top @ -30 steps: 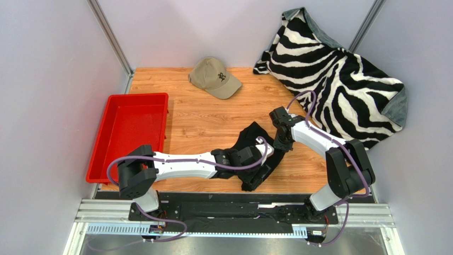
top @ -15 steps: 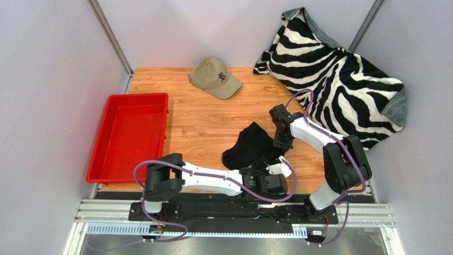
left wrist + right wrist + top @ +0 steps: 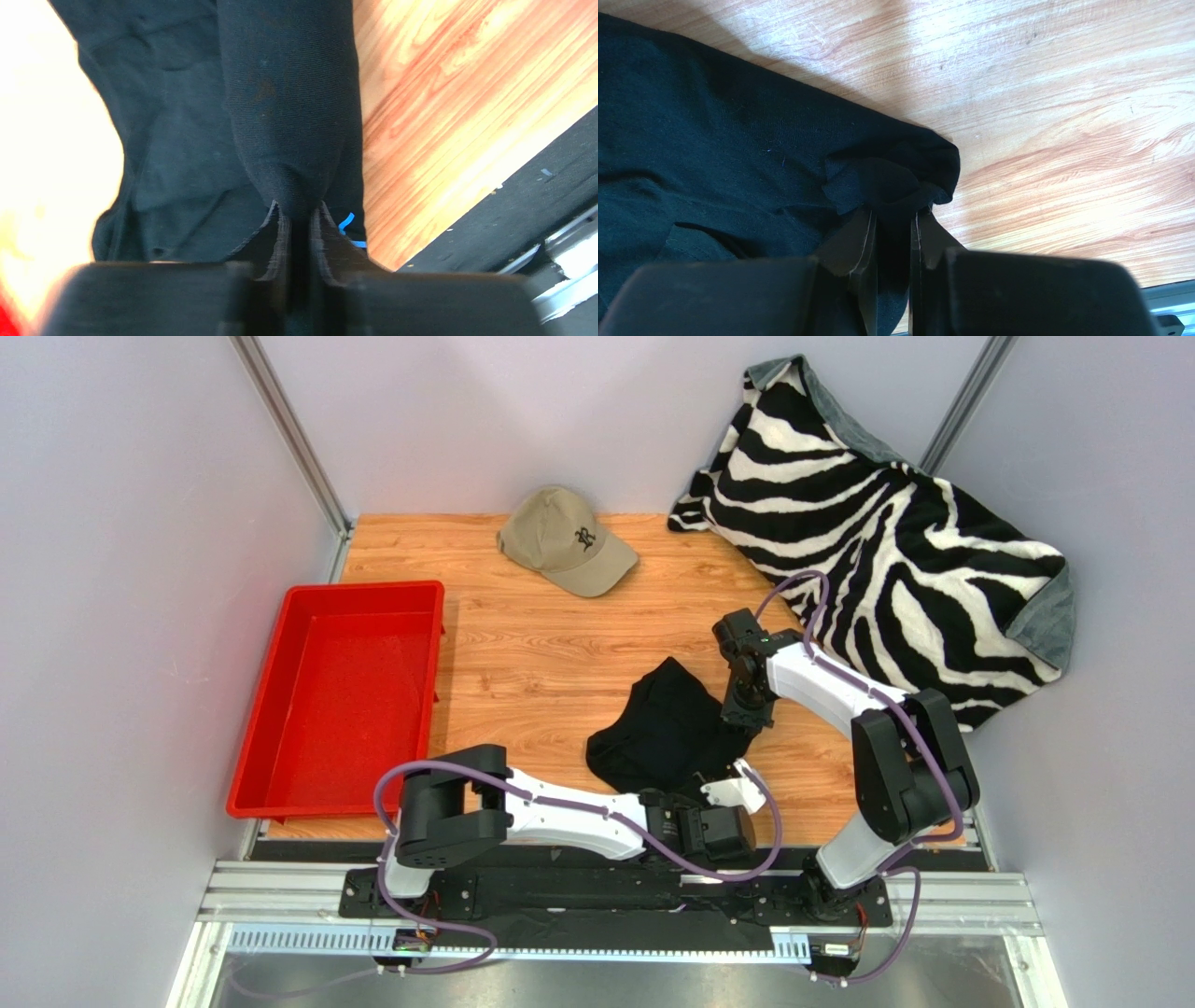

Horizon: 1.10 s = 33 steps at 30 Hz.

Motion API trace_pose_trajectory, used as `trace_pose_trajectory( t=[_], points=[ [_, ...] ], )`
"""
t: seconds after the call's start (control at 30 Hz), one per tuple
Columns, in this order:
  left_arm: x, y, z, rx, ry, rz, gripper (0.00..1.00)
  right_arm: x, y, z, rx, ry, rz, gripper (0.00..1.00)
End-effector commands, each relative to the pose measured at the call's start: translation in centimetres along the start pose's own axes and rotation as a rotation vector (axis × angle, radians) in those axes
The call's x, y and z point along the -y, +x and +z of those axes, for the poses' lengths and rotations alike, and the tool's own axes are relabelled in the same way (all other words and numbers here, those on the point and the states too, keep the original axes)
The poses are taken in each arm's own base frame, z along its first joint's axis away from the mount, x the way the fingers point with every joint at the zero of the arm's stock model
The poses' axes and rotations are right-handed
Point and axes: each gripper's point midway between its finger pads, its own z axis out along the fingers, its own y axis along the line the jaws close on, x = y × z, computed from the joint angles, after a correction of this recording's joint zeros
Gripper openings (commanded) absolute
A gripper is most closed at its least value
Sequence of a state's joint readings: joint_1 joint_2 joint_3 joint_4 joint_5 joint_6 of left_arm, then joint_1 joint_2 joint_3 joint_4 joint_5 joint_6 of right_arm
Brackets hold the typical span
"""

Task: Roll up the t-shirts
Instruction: Roll the T-shirt to the center of the board.

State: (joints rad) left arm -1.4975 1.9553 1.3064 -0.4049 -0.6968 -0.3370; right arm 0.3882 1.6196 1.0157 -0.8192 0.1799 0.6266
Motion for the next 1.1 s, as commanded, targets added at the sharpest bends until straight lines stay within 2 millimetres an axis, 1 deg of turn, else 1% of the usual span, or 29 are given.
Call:
trace_pose_trajectory(
  t=[0.0, 0.03, 0.07, 0.1, 0.13, 0.17, 0.2, 0.23, 0.27, 0.3, 0.33, 0.37, 0.4, 0.43, 0.47, 0.5, 0.53, 0.57, 0.6, 0.63, 0.67, 0.7, 0.73, 0.77, 0.83, 0.87, 0.9, 0.93, 1.07],
  points=[
    [0.8, -0.5, 0.1, 0.027, 0.106, -0.062, 0.00, 0.0, 1.8, 1.9, -0.057, -0.006, 0.003, 0.11],
    [1.6, -0.3, 0.0, 0.018, 0.174, -0.075, 0.00, -0.1, 1.4, 1.5, -0.033, -0.016, 0.008, 0.24],
    [1.4, -1.3, -0.2, 0.044, 0.214, -0.117, 0.00, -0.1, 1.1, 1.2, -0.018, -0.022, 0.018, 0.31],
    [1.6, -0.5, -0.2, 0.031, 0.250, -0.125, 0.00, -0.1, 1.1, 1.1, -0.010, -0.026, 0.019, 0.37],
    [2.1, -1.0, -1.0, 0.038, 0.330, -0.152, 0.00, -0.3, 0.6, 0.6, 0.021, -0.047, 0.029, 0.48],
    [2.4, -1.2, -1.2, 0.042, 0.370, -0.177, 0.00, -0.4, 0.3, 0.3, 0.039, -0.057, 0.040, 0.52],
    [2.1, -0.7, -0.9, 0.021, 0.398, -0.209, 0.00, -0.3, 0.4, 0.2, 0.047, -0.059, 0.047, 0.55],
    [2.8, -0.9, -1.6, 0.015, 0.483, -0.233, 0.00, -0.3, 0.0, -0.1, 0.074, -0.071, 0.057, 0.60],
    [3.0, -1.2, -1.8, 0.025, 0.523, -0.261, 0.00, -0.5, -0.4, -0.9, 0.106, -0.093, 0.078, 0.62],
    [2.5, -0.5, -1.4, 0.002, 0.544, -0.302, 0.00, -0.3, -0.3, -1.0, 0.119, -0.097, 0.086, 0.64],
    [3.1, -0.6, -2.2, -0.004, 0.624, -0.322, 0.00, -0.4, -0.7, -1.4, 0.145, -0.112, 0.099, 0.66],
    [3.2, -0.3, -2.2, -0.016, 0.655, -0.358, 0.00, -0.5, -1.1, -2.5, 0.186, -0.146, 0.124, 0.67],
    [2.9, -0.2, -2.0, -0.027, 0.675, -0.386, 0.00, -0.7, -1.5, -3.0, 0.218, -0.171, 0.141, 0.67],
    [3.3, -0.3, -2.5, -0.038, 0.733, -0.403, 0.00, -0.3, -1.2, -3.0, 0.230, -0.176, 0.154, 0.69],
    [3.4, 0.0, -2.4, -0.048, 0.756, -0.436, 0.00, -0.3, -1.7, -4.3, 0.280, -0.215, 0.175, 0.69],
    [3.5, 0.2, -2.6, -0.058, 0.778, -0.449, 0.00, -0.5, -2.1, -4.8, 0.311, -0.244, 0.201, 0.69],
    [3.4, 0.5, -2.7, -0.082, 0.808, -0.472, 0.00, -0.2, -1.4, -4.6, 0.311, -0.256, 0.212, 0.69],
    [3.5, 0.1, -2.7, -0.066, 0.830, -0.503, 0.00, -0.2, -1.5, -5.6, 0.345, -0.292, 0.231, 0.70],
    [3.5, 0.1, -2.7, -0.071, 0.849, -0.518, 0.00, -0.3, -1.6, -5.9, 0.366, -0.318, 0.253, 0.70],
    [3.4, 0.2, -2.8, -0.082, 0.874, -0.532, 0.00, -0.2, -1.5, -6.0, 0.378, -0.334, 0.262, 0.71],
    [3.3, 0.2, -2.9, -0.085, 0.883, -0.553, 0.00, 0.1, -0.8, -5.3, 0.373, -0.336, 0.262, 0.71],
    [3.3, 0.2, -2.9, -0.090, 0.896, -0.562, 0.00, 0.0, -1.0, -5.9, 0.402, -0.367, 0.270, 0.71],
    [3.5, 0.2, -3.3, -0.102, 0.935, -0.571, 0.00, -0.1, -0.7, -5.9, 0.395, -0.381, 0.274, 0.71],
    [3.2, 0.3, -3.1, -0.112, 0.943, -0.602, 0.00, 0.2, 0.0, -5.3, 0.383, -0.373, 0.279, 0.71],
    [3.1, 0.2, -3.3, -0.111, 0.978, -0.630, 0.00, 0.3, 0.5, -5.3, 0.390, -0.392, 0.288, 0.71],
    [2.8, 0.5, -3.0, -0.129, 0.980, -0.666, 0.00, 0.6, 1.3, -4.6, 0.376, -0.383, 0.289, 0.71],
    [2.7, 0.6, -3.3, -0.139, 1.006, -0.681, 0.00, 0.6, 1.5, -4.5, 0.381, -0.394, 0.293, 0.71],
    [2.7, 0.7, -3.0, -0.139, 1.018, -0.696, 0.00, 0.5, 1.7, -4.9, 0.391, -0.420, 0.302, 0.71],
    [2.2, 1.6, -2.2, -0.190, 1.028, -0.747, 0.00, 0.4, 2.8, -4.5, 0.381, -0.460, 0.320, 0.71]
  ],
)
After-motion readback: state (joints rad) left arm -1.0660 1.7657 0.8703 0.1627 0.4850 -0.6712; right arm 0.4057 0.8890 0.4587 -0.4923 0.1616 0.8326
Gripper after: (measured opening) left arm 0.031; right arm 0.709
